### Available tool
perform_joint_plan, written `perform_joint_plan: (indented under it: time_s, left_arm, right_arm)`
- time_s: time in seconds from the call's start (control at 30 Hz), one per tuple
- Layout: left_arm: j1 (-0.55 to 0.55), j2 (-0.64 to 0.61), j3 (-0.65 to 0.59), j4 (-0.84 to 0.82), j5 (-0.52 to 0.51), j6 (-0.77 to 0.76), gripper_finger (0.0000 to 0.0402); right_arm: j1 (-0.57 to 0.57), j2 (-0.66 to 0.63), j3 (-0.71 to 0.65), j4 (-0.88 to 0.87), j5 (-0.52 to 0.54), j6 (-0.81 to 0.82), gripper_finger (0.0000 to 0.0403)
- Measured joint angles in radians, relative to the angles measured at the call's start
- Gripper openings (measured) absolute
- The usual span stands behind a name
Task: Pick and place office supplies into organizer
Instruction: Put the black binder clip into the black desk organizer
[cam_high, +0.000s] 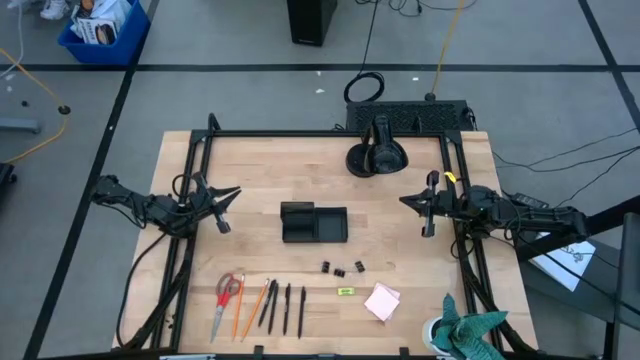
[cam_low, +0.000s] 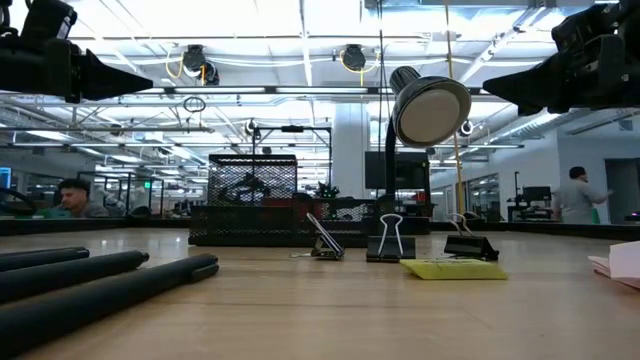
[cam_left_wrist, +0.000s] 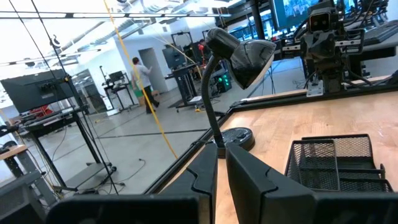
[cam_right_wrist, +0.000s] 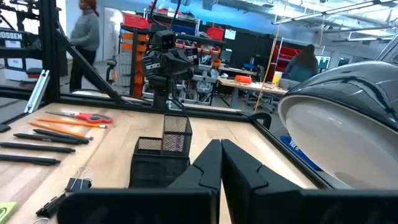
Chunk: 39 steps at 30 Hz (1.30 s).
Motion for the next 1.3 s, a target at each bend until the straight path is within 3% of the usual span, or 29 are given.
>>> perform_joint_plan:
  time_s: [0.6,0.97,1.3]
  left_arm:
    - [0.0,0.0,0.0,0.0,0.0,0.0,0.0042]
    - [0.0,0.0,0.0,0.0,0.0,0.0,0.0042]
    - [0.0,0.0,0.0,0.0,0.0,0.0,0.0042]
  right_arm:
    - [0.0,0.0,0.0,0.004,0.0,0.005,0.0004]
    - [0.0,0.0,0.0,0.052,-0.004,0.194,0.0004]
    - [0.0,0.0,0.0,0.102,-0.003,0.25,0.0004]
